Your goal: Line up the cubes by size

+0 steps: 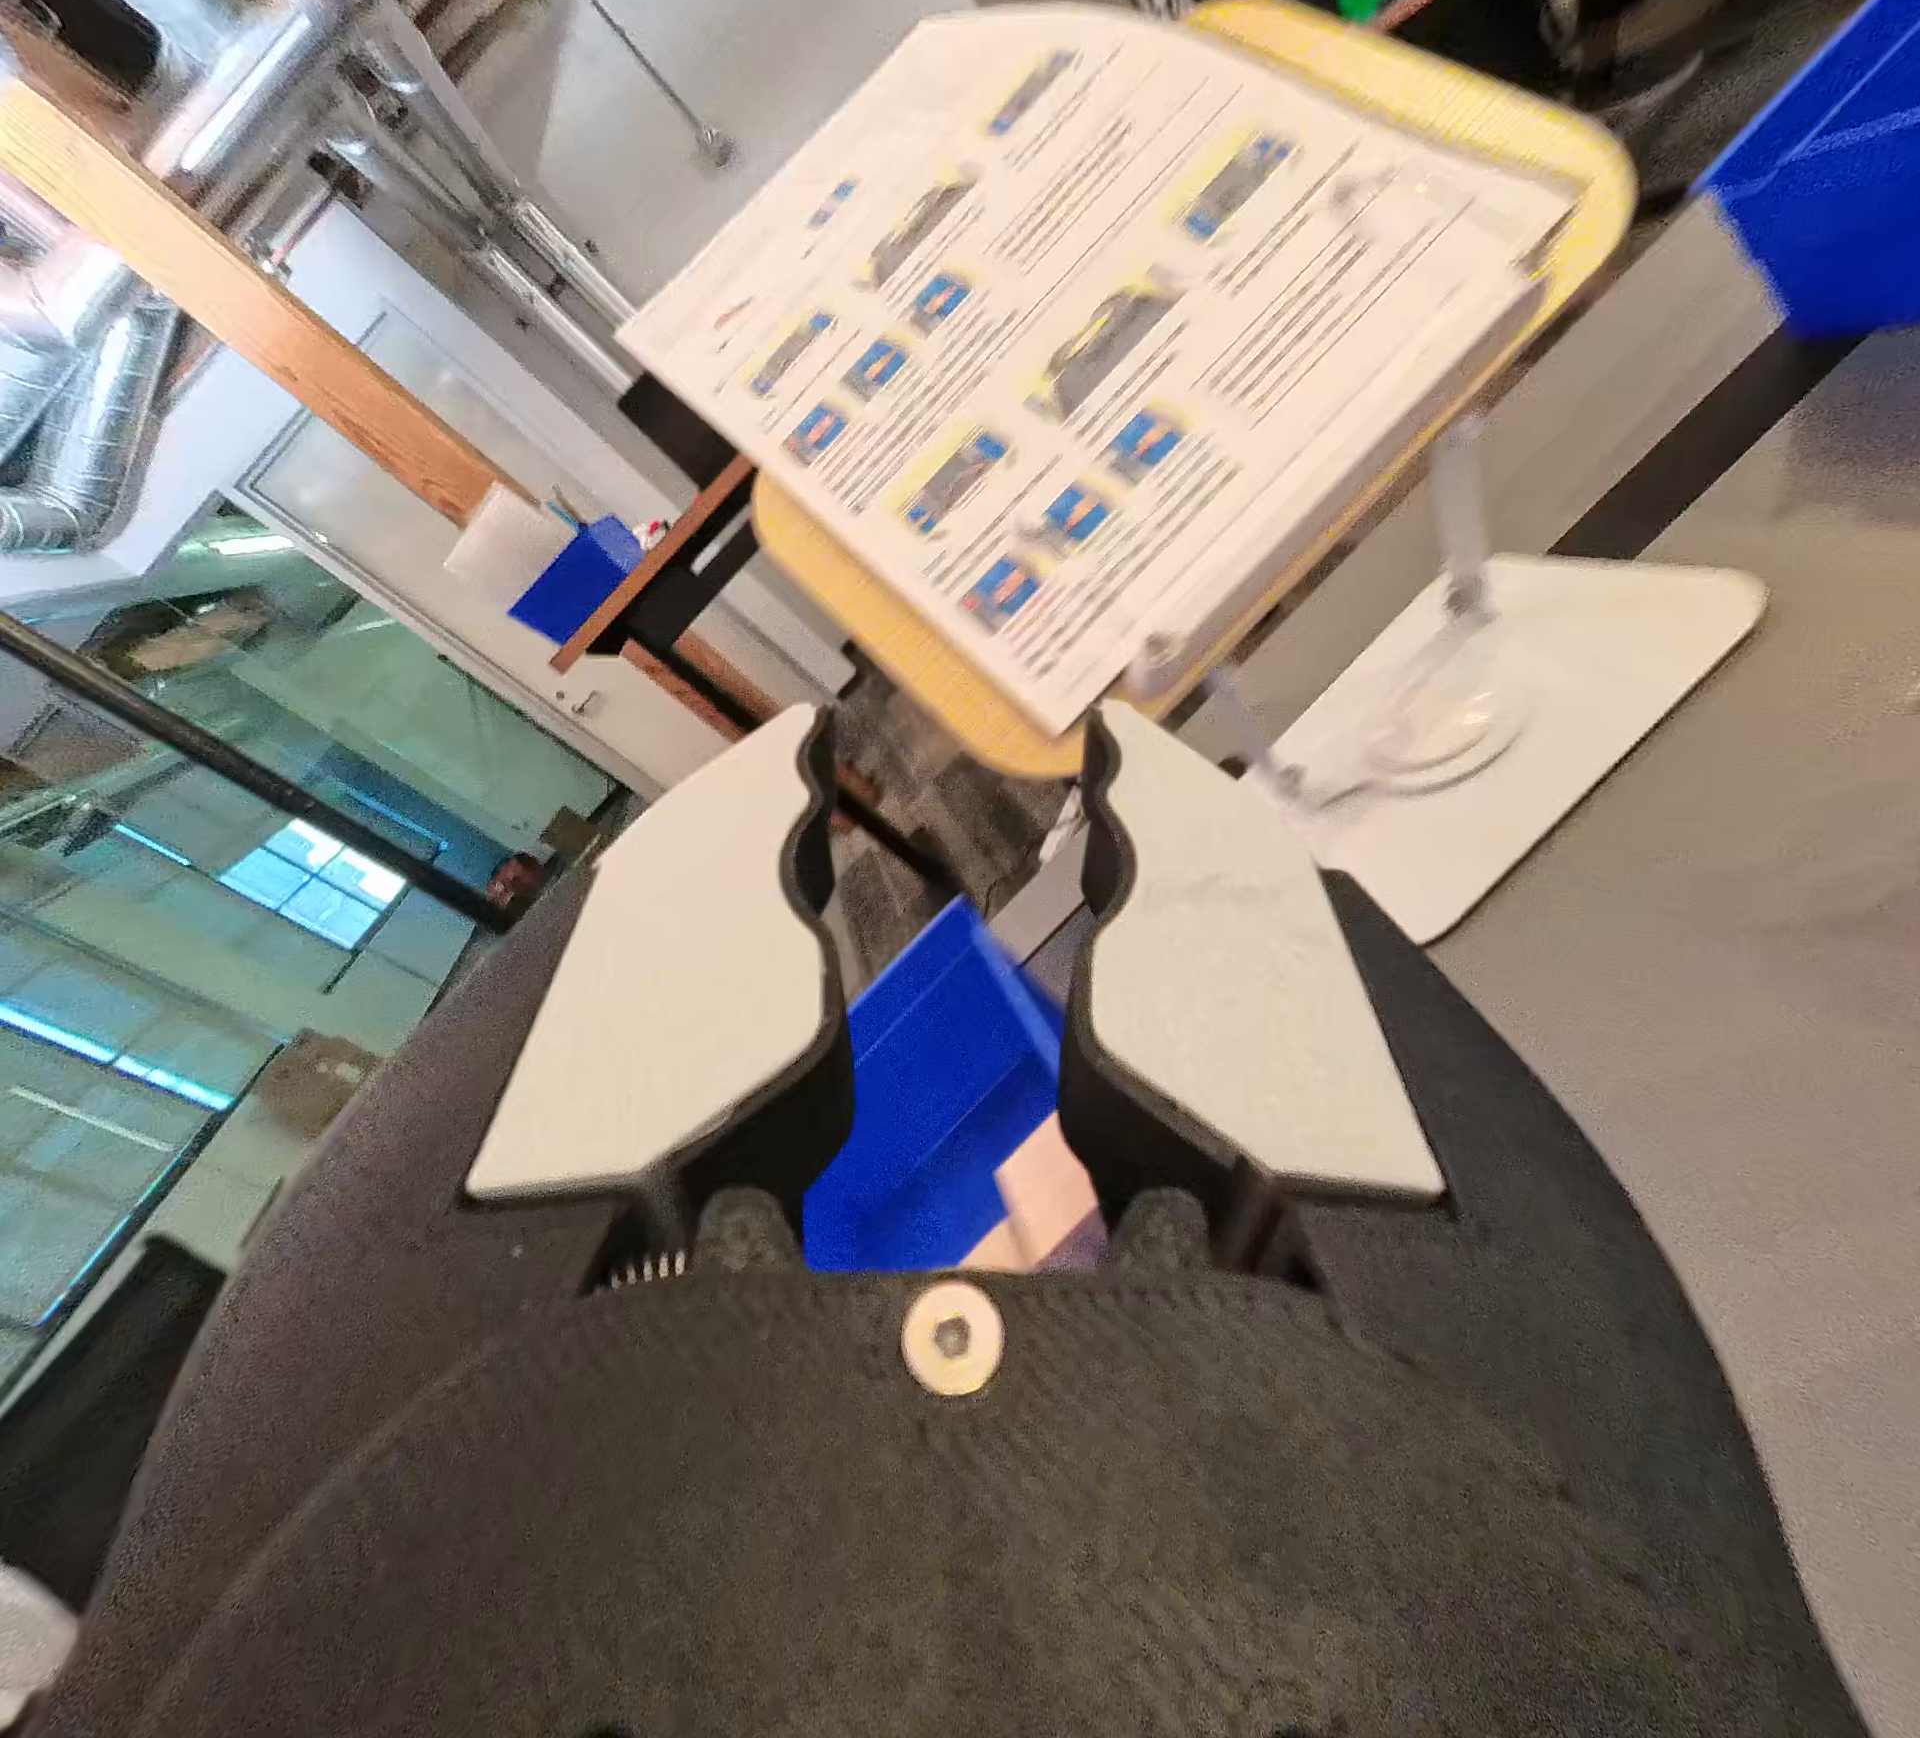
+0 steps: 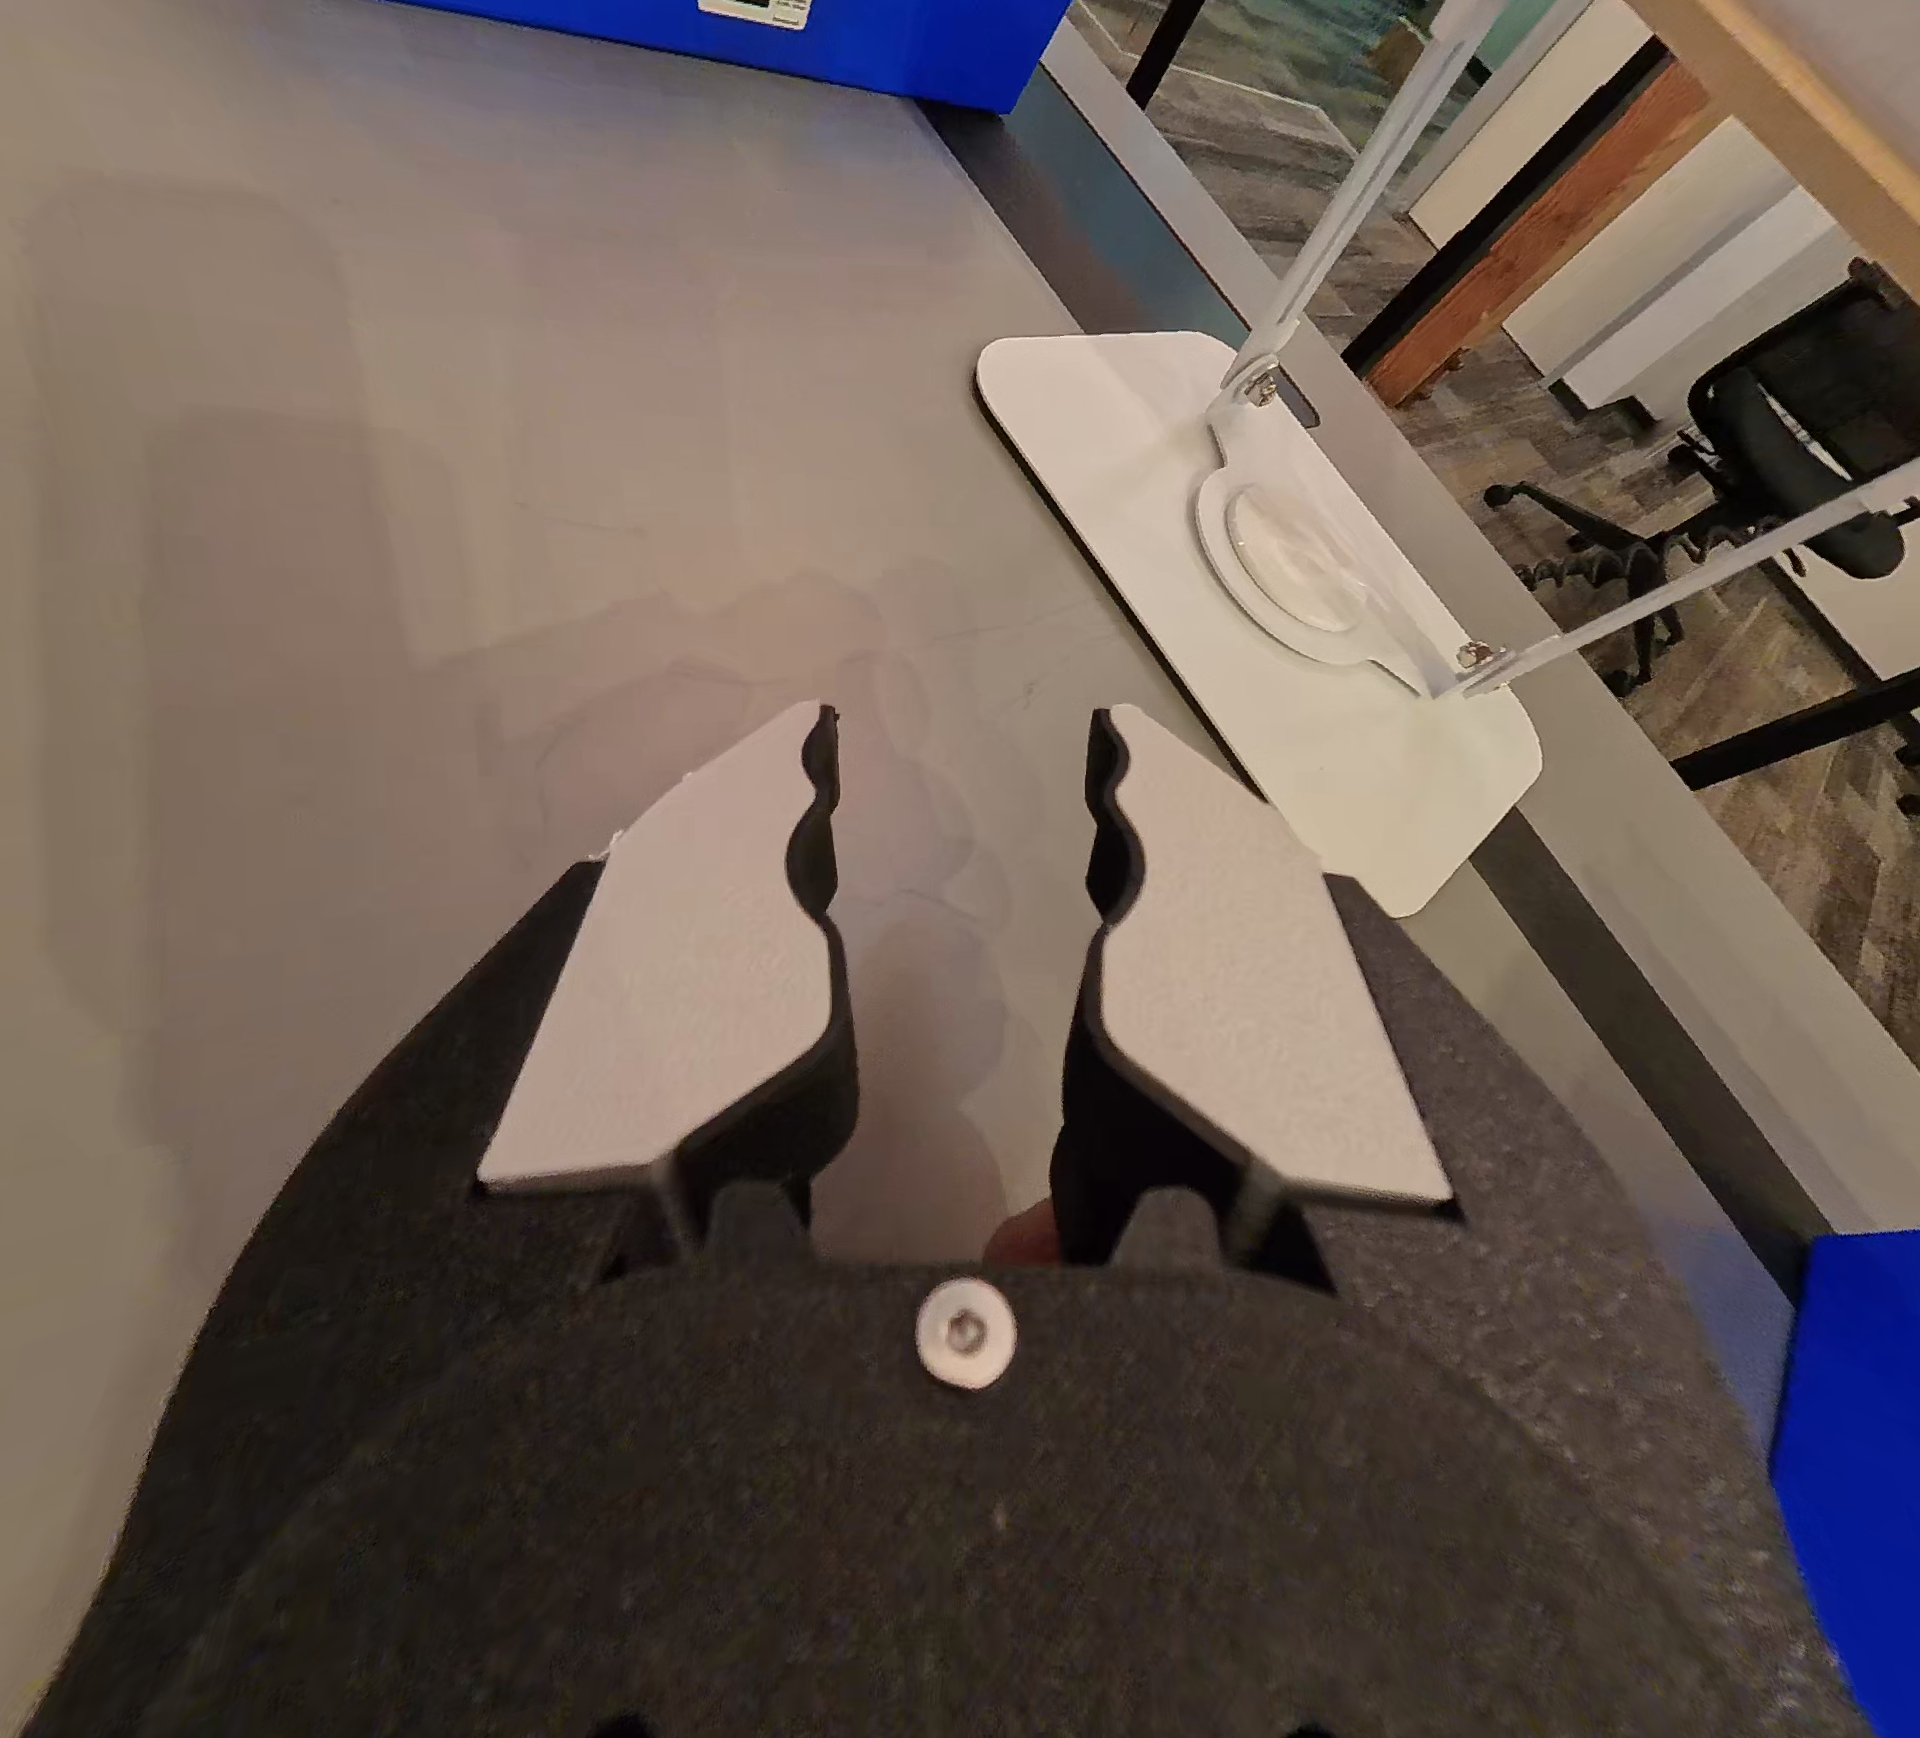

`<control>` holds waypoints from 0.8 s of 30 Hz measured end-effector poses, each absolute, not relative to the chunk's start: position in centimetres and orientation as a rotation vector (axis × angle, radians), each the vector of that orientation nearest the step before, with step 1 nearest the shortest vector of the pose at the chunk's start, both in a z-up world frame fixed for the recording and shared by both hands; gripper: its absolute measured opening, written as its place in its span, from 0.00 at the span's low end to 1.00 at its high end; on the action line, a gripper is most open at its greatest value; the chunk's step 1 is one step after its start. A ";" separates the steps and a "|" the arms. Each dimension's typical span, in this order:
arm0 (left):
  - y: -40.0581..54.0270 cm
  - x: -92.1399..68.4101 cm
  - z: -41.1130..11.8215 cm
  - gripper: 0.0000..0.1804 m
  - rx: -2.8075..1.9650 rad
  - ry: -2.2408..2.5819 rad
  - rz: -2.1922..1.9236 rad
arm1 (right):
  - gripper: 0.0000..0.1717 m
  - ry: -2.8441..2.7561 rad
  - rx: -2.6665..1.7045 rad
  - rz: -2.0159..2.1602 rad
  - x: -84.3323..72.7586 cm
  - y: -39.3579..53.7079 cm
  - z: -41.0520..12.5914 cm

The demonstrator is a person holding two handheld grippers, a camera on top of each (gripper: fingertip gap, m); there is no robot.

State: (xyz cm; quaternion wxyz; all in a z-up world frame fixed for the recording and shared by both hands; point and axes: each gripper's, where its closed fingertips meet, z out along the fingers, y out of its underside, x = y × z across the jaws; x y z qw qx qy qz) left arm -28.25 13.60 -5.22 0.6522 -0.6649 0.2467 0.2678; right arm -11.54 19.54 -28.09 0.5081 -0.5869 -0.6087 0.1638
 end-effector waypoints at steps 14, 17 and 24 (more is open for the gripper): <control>16.2 -40.6 -21.5 0.46 -2.183 1.088 0.456 | 0.25 -1.514 -1.387 0.367 -11.7 19.1 -28.5; 17.4 -41.4 -23.6 0.46 -2.232 1.147 0.433 | 0.25 -1.512 -1.388 0.376 -11.7 19.1 -28.5; 18.4 -43.7 -26.3 0.49 -2.320 1.185 0.385 | 0.25 -1.517 -1.383 0.375 -11.7 19.0 -28.5</control>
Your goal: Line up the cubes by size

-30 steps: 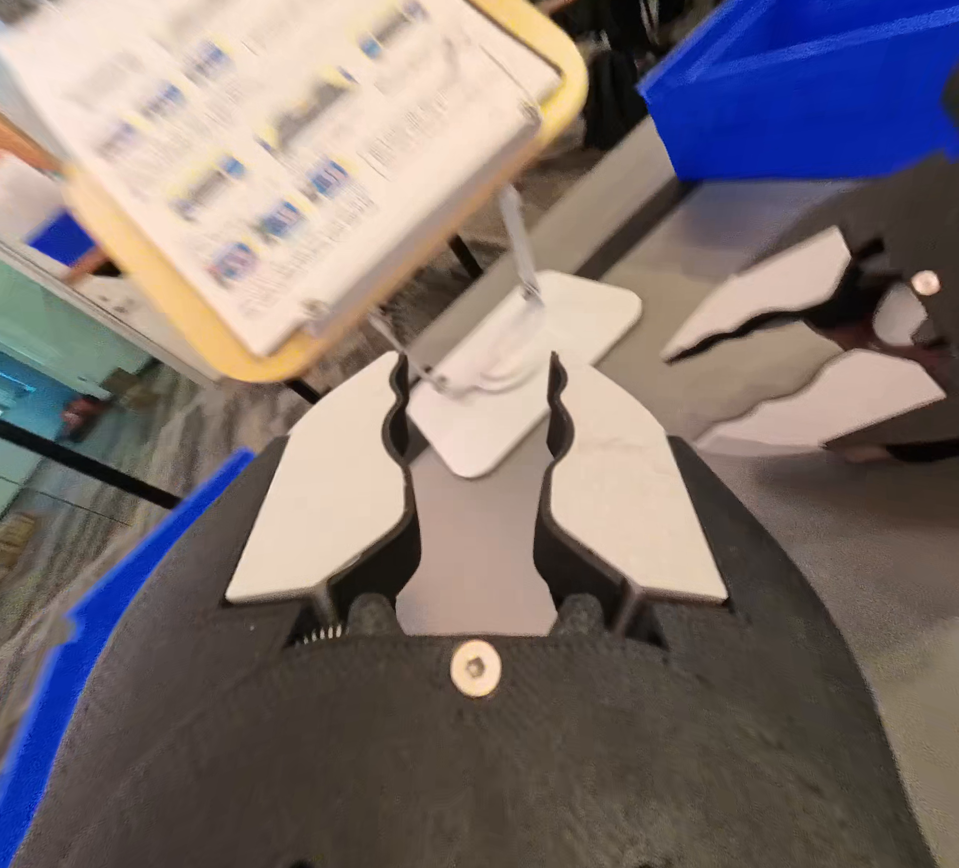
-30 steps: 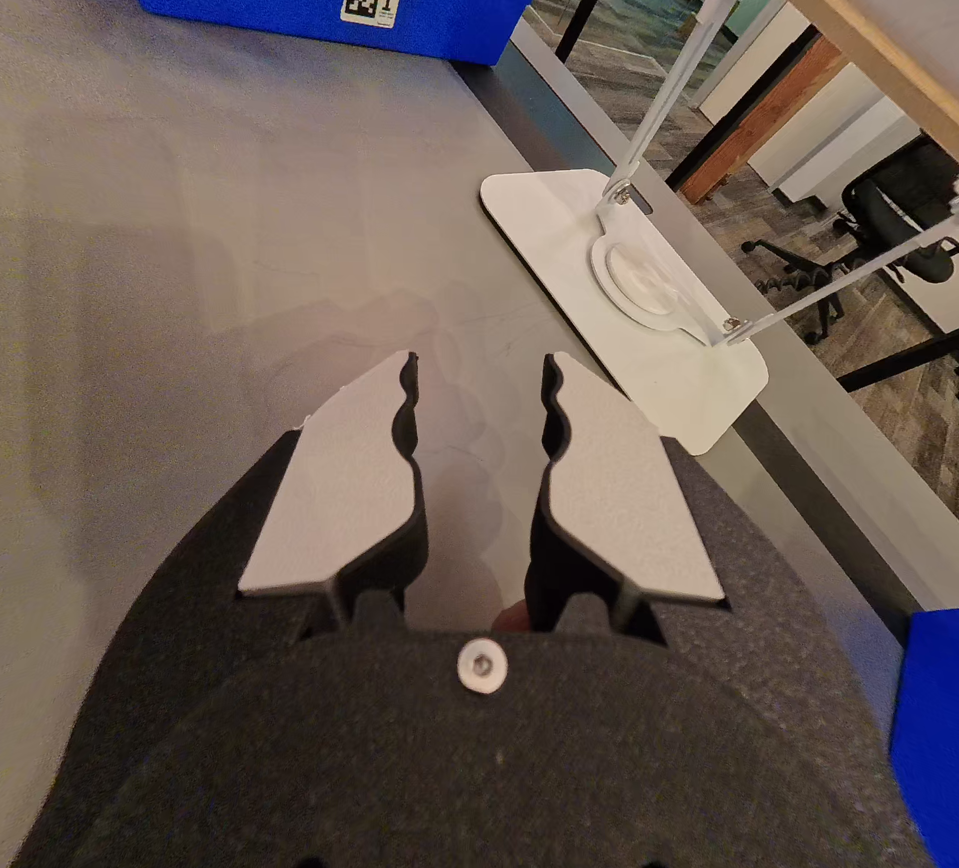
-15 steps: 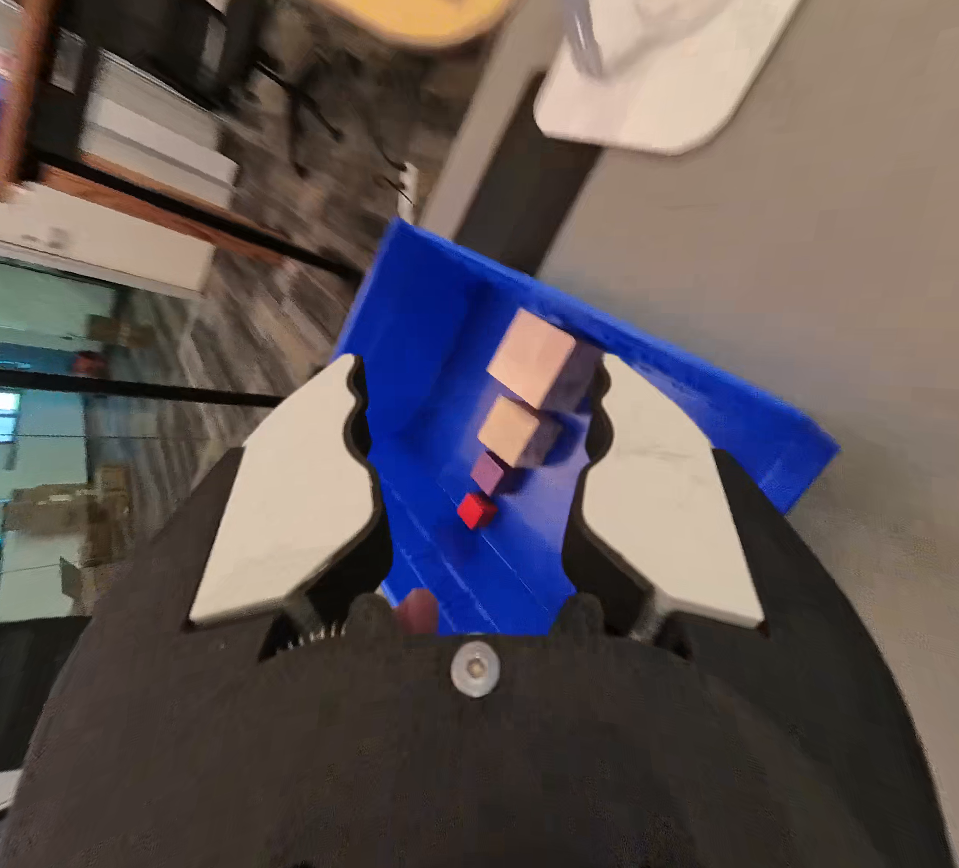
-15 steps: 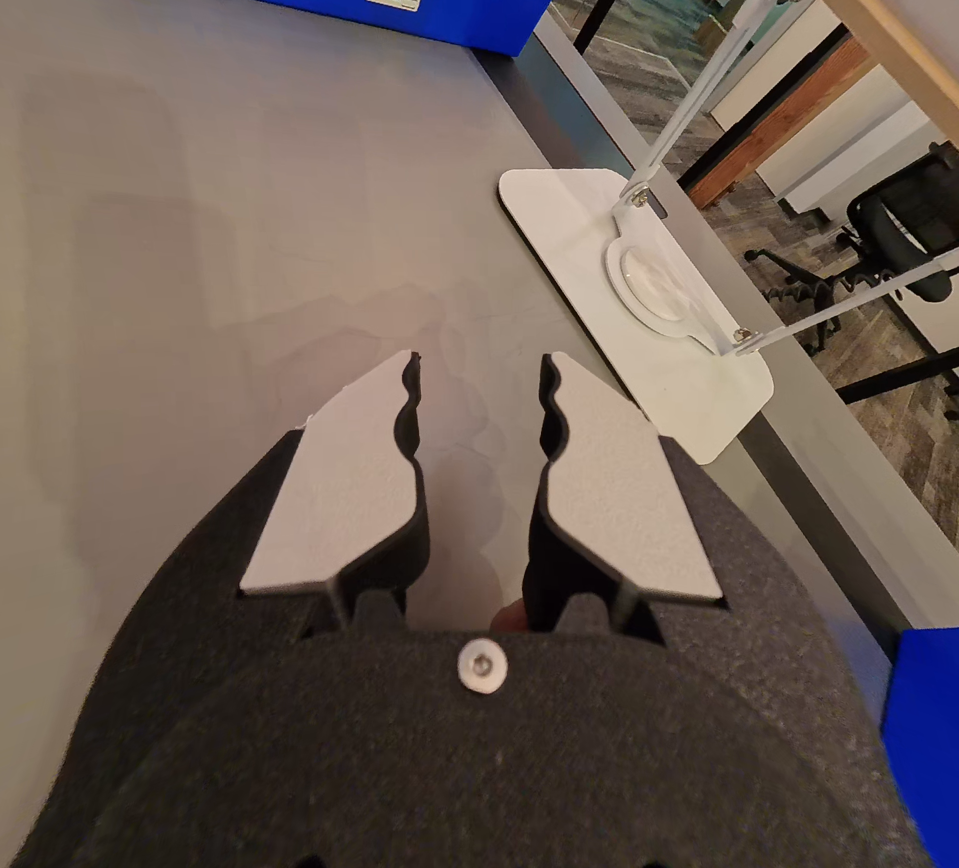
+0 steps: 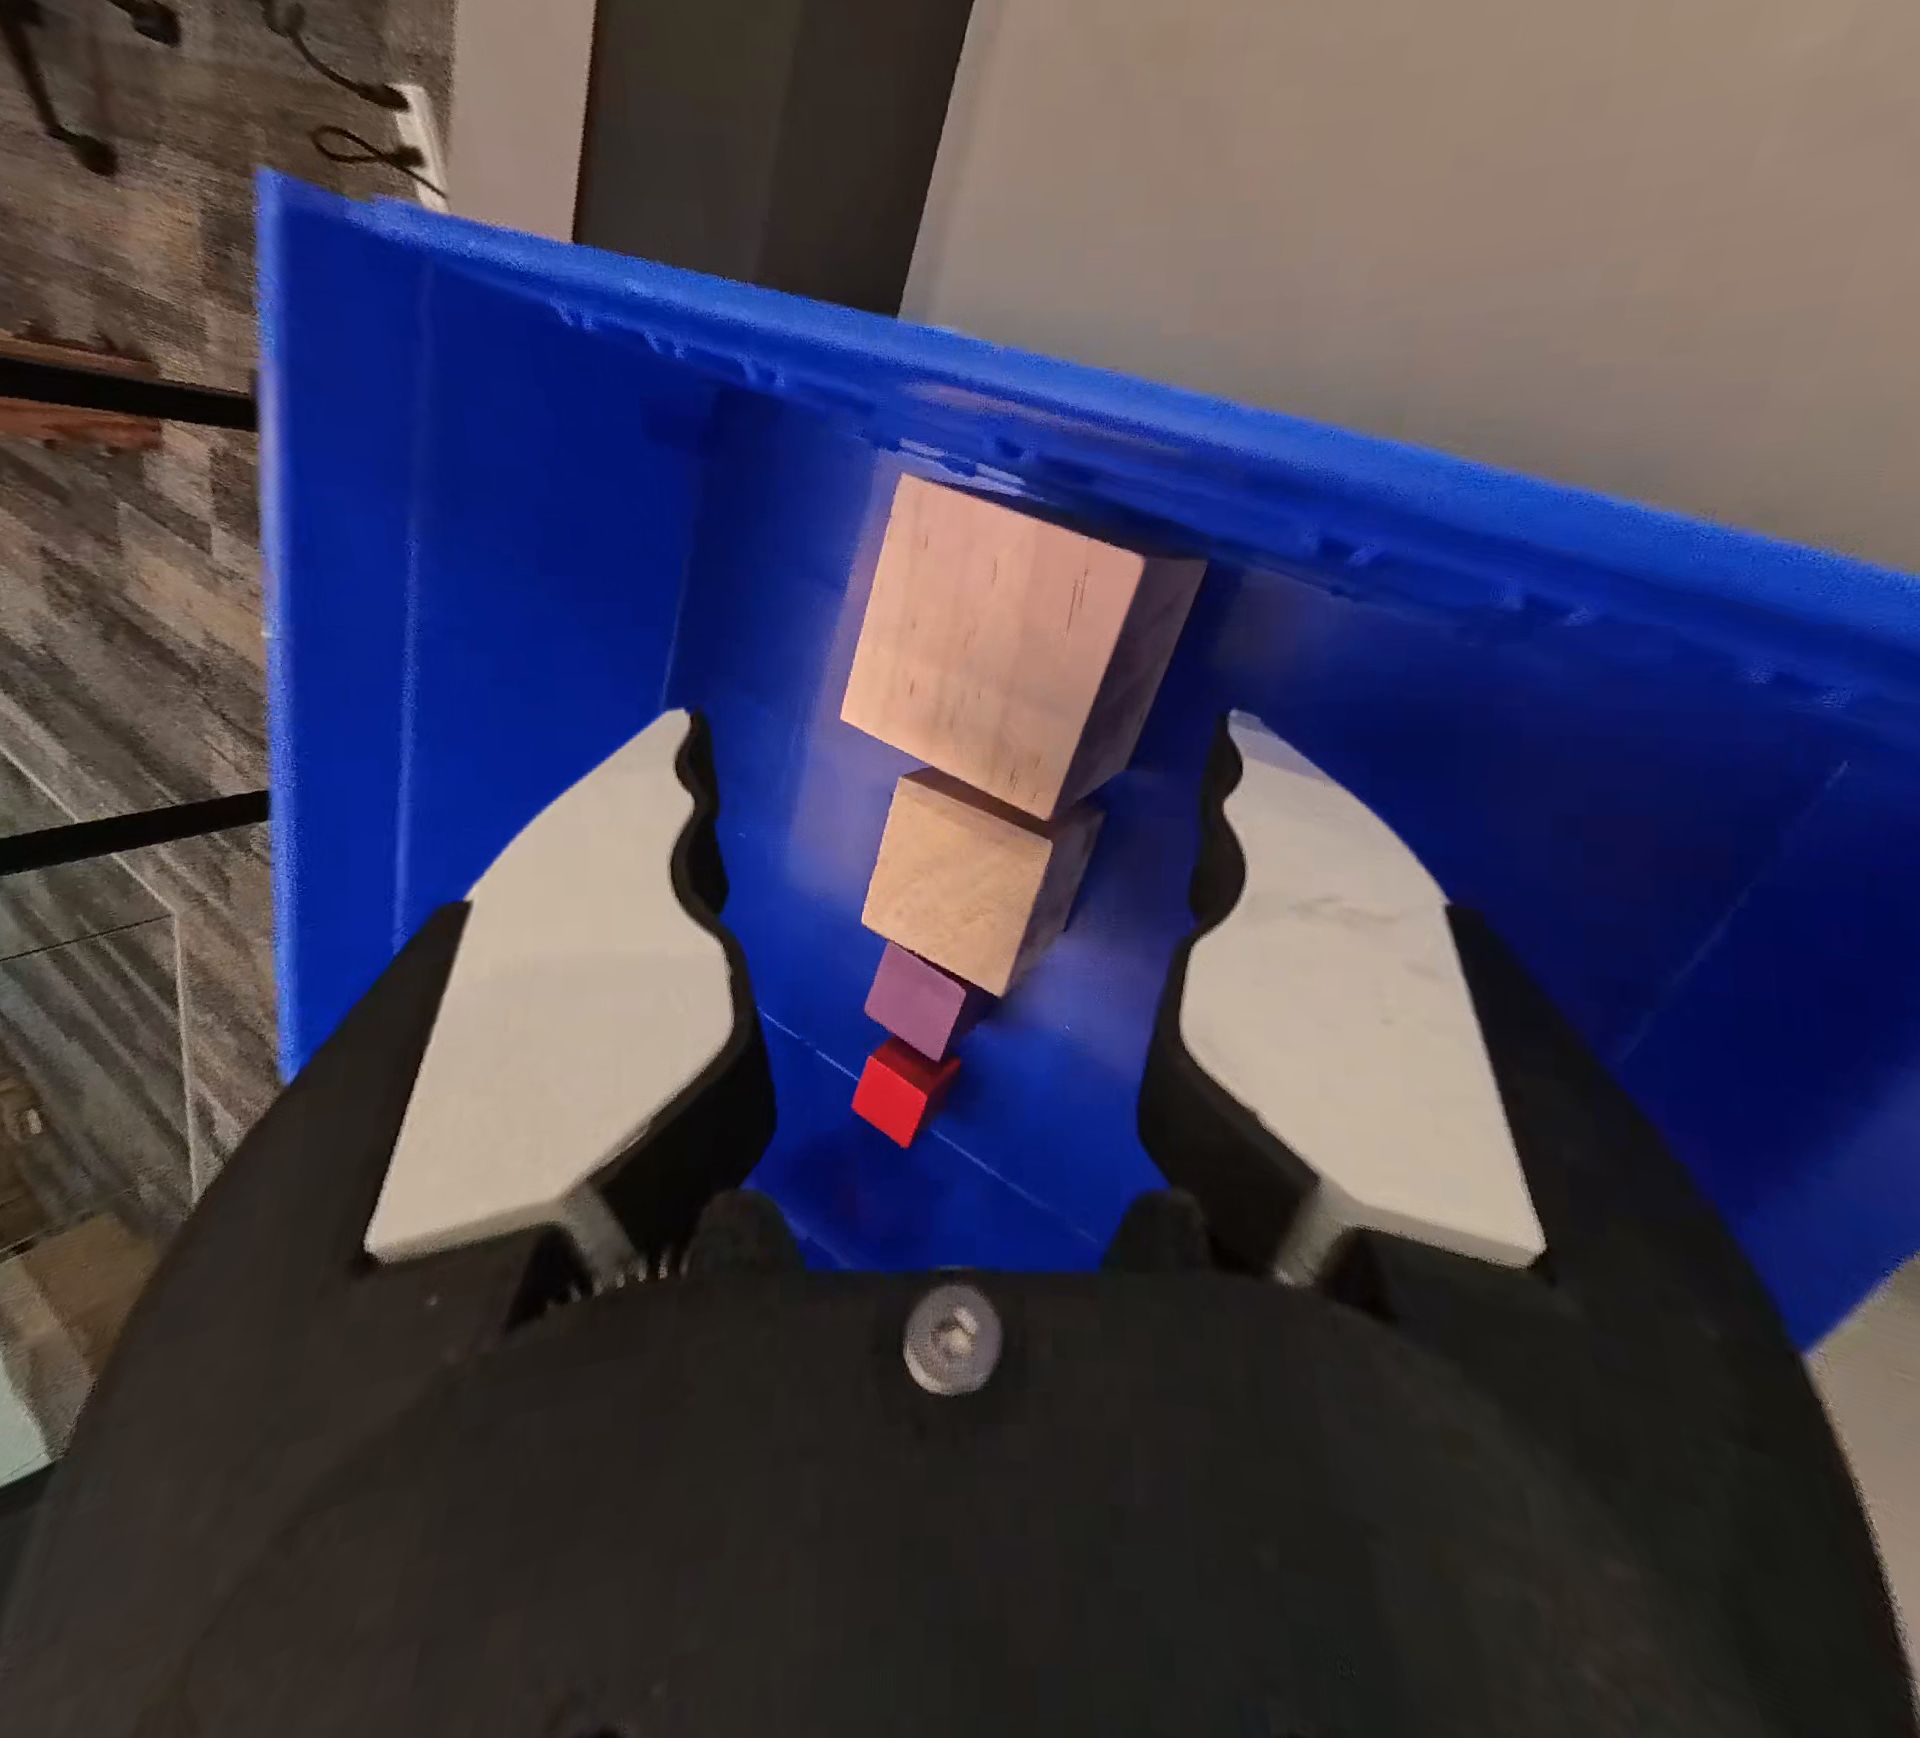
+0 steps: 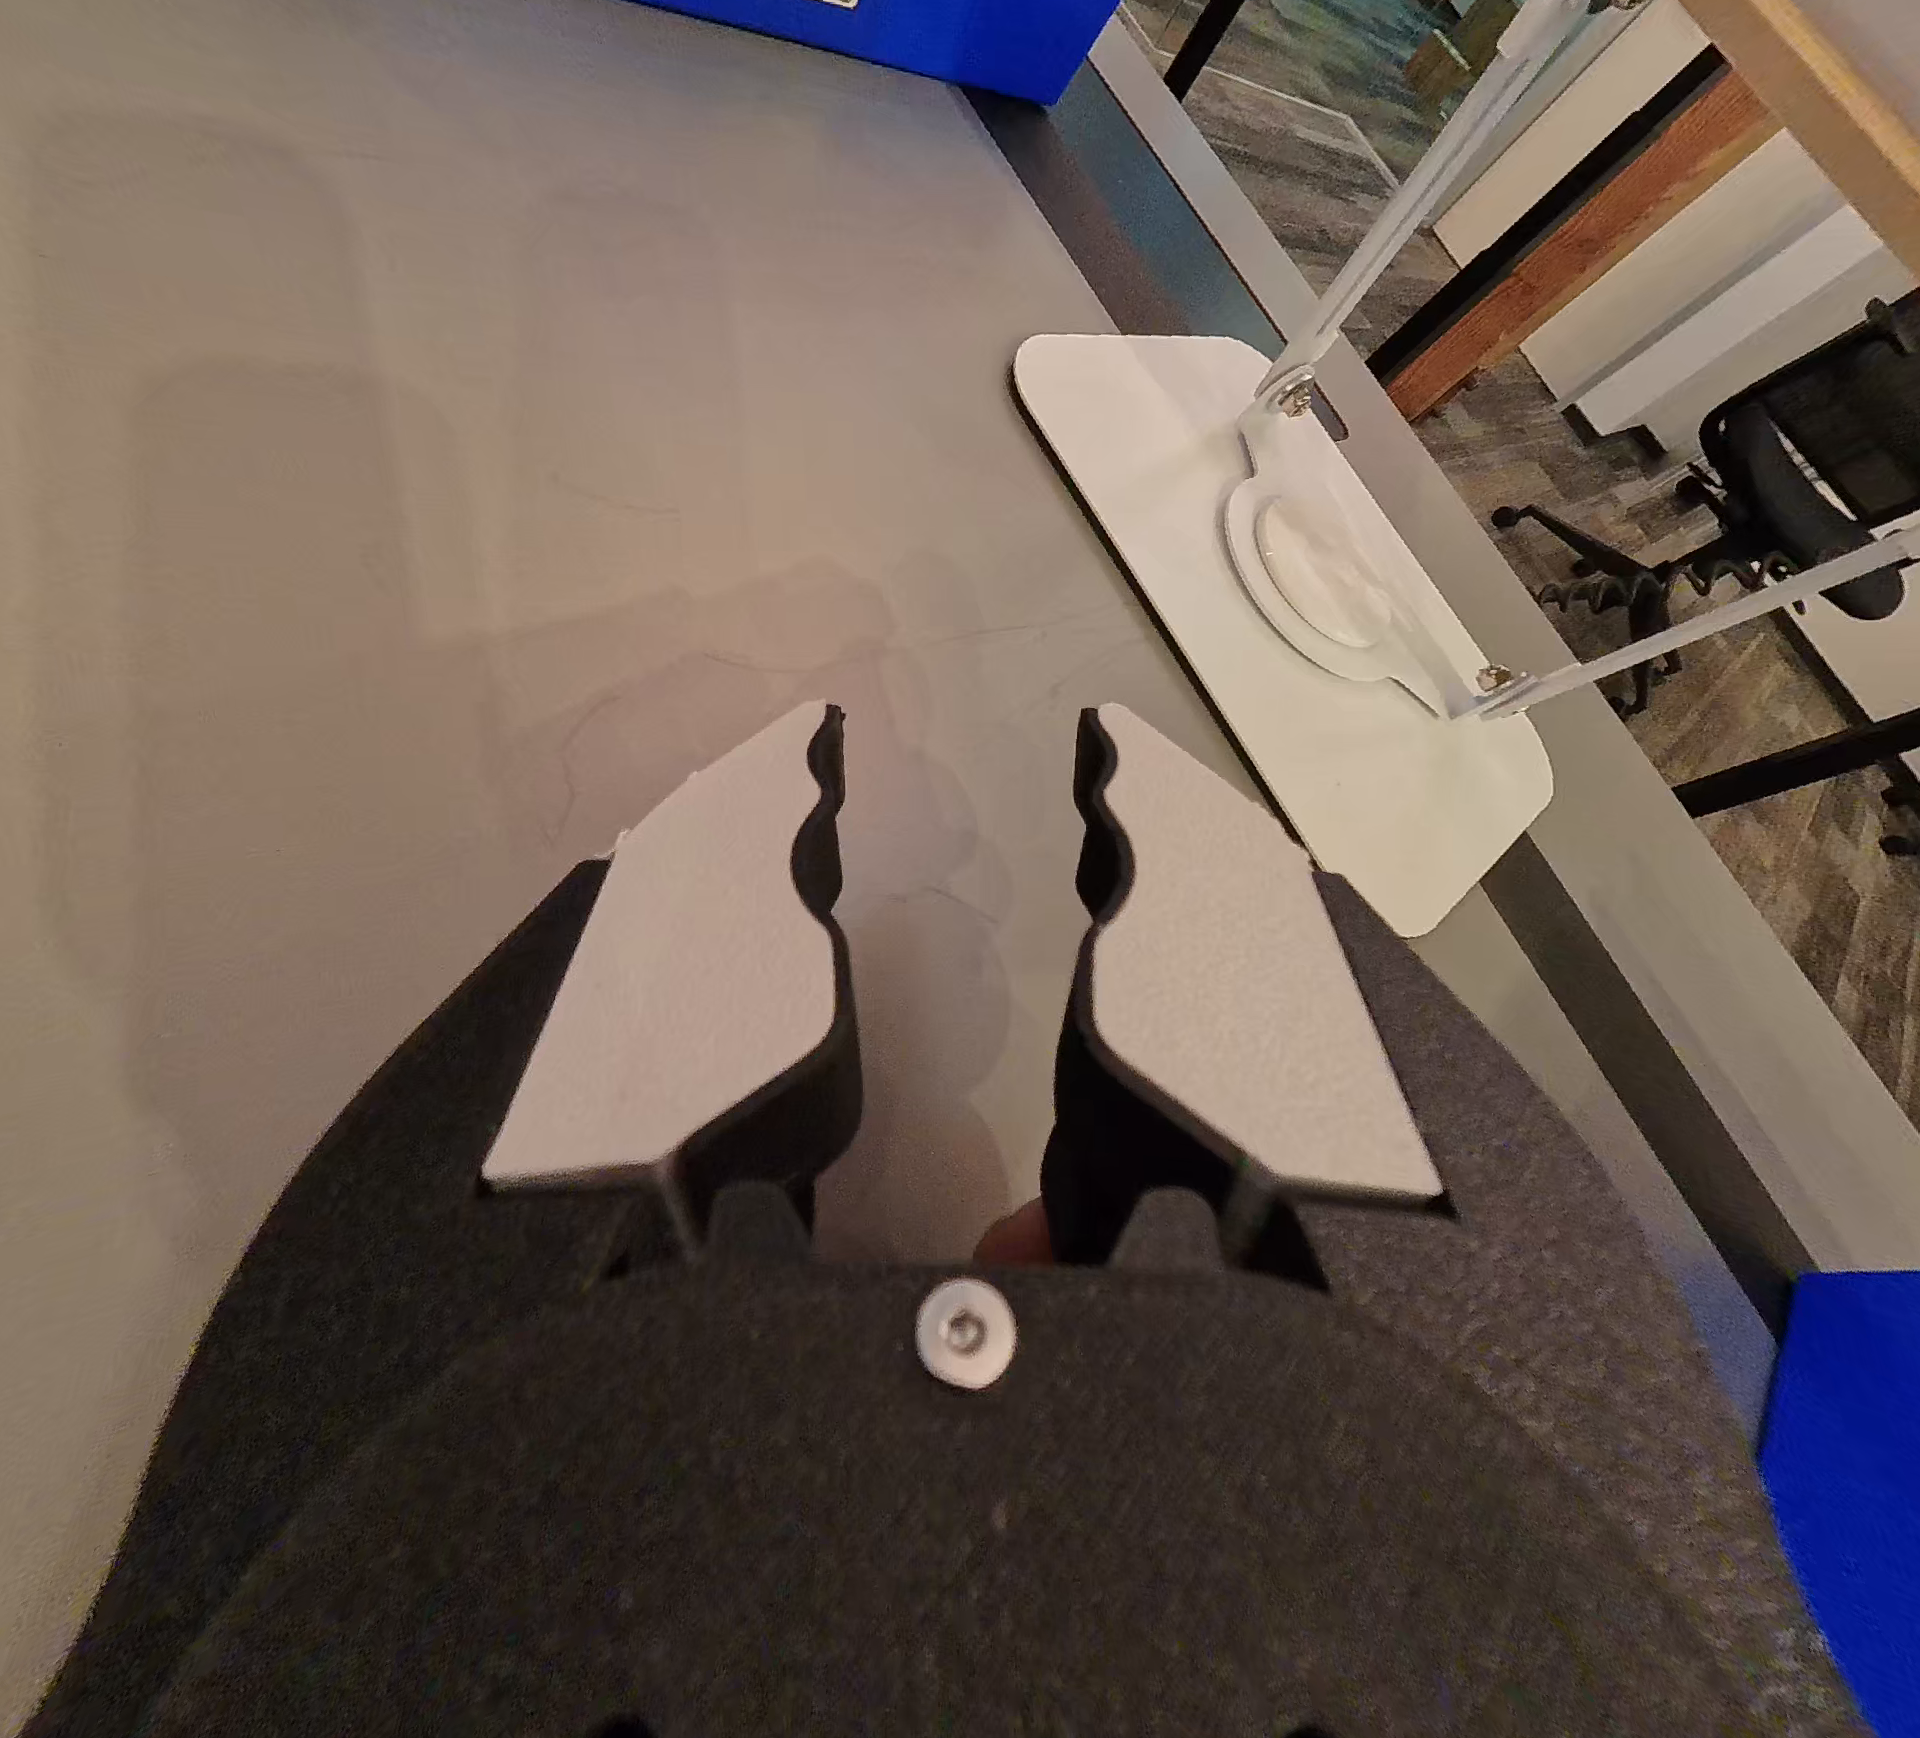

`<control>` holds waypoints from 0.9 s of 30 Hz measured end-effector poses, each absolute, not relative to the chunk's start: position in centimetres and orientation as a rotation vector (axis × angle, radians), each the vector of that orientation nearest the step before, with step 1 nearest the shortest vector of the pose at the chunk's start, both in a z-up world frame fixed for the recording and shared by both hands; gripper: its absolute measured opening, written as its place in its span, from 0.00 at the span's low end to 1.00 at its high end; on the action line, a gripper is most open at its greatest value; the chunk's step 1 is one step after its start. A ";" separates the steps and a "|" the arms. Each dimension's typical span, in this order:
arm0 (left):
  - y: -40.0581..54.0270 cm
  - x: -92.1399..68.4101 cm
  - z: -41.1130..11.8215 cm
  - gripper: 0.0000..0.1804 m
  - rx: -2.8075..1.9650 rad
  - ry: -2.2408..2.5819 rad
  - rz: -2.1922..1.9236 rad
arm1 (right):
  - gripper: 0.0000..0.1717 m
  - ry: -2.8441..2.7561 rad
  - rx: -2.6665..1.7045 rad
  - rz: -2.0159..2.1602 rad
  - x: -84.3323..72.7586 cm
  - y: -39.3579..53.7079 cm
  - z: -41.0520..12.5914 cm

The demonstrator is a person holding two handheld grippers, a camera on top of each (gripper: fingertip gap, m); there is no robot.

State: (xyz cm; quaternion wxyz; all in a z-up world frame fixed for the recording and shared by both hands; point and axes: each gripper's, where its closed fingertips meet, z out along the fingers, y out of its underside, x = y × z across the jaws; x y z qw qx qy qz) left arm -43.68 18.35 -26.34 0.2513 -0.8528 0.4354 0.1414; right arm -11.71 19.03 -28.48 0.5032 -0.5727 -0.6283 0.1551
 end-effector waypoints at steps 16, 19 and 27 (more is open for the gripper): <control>19.2 -43.4 -29.6 0.35 -2.345 1.247 0.291 | 0.25 -1.535 -1.366 0.367 -11.8 18.8 -28.6; 19.3 -43.4 -29.6 0.35 -2.339 1.263 0.298 | 0.25 -1.535 -1.368 0.367 -11.8 18.8 -28.6; 19.6 -43.4 -28.6 0.34 -2.302 1.257 0.327 | 0.25 -1.536 -1.366 0.368 -11.8 18.8 -28.6</control>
